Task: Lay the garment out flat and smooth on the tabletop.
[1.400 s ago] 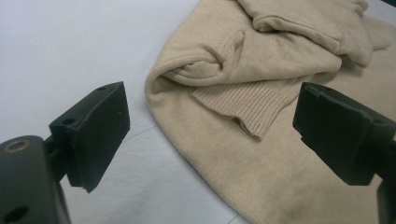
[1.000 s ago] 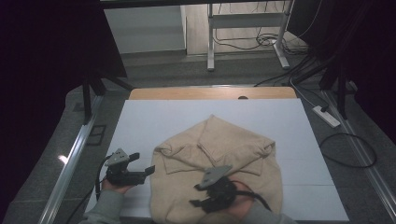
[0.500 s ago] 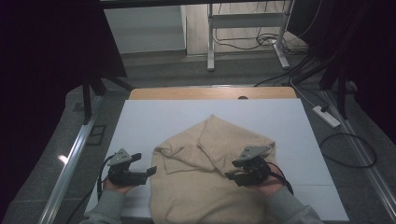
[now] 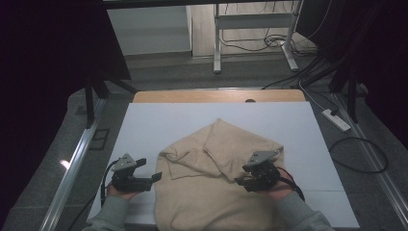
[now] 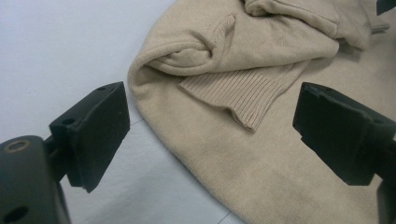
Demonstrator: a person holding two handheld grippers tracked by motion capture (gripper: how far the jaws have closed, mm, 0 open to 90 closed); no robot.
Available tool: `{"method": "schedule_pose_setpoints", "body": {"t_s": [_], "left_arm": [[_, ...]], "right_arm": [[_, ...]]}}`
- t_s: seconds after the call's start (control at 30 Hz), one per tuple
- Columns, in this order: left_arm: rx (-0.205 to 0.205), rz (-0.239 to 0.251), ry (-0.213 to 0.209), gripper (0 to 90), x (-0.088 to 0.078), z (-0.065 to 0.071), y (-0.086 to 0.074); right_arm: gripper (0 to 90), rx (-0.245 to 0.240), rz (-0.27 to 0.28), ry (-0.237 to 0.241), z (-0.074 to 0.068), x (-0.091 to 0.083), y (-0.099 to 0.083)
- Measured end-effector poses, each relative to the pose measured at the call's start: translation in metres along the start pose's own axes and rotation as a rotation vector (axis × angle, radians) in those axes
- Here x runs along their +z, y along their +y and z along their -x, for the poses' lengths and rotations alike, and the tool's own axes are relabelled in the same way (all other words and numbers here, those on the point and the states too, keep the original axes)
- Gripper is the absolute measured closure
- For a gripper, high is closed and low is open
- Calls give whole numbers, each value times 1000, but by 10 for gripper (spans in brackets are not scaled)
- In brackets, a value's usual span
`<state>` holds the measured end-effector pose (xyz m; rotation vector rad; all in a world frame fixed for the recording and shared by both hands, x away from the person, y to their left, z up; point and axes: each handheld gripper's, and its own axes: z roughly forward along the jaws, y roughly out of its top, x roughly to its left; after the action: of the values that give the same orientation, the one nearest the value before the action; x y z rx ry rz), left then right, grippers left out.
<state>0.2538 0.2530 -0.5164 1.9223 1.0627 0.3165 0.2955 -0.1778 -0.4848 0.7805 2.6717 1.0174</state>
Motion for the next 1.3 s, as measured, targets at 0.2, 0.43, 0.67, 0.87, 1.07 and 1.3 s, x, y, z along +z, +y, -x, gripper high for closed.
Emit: {"method": "schedule_pose_setpoints", "body": {"t_s": [0.2,0.43,0.67,0.87,1.07,1.3], "left_arm": [[3,-3,1,109,1,0,0],[3,-10,0,109,2,1,0],[4,-12,-1,109,2,0,0],[6,-15,-3,109,3,1,0],[3,-14,-2,108,3,0,0],[4,-14,-3,108,3,0,0]], "right_arm": [[415,-9,-9,-16,3,3,2],[389,-58,-34,-39,-2,18,13],[341,-138,-111,-102,-11,41,16],[488,-182,-131,-154,-11,48,17],[738,-99,-92,-149,1,39,19],[746,-59,1,-116,11,17,27]]}}
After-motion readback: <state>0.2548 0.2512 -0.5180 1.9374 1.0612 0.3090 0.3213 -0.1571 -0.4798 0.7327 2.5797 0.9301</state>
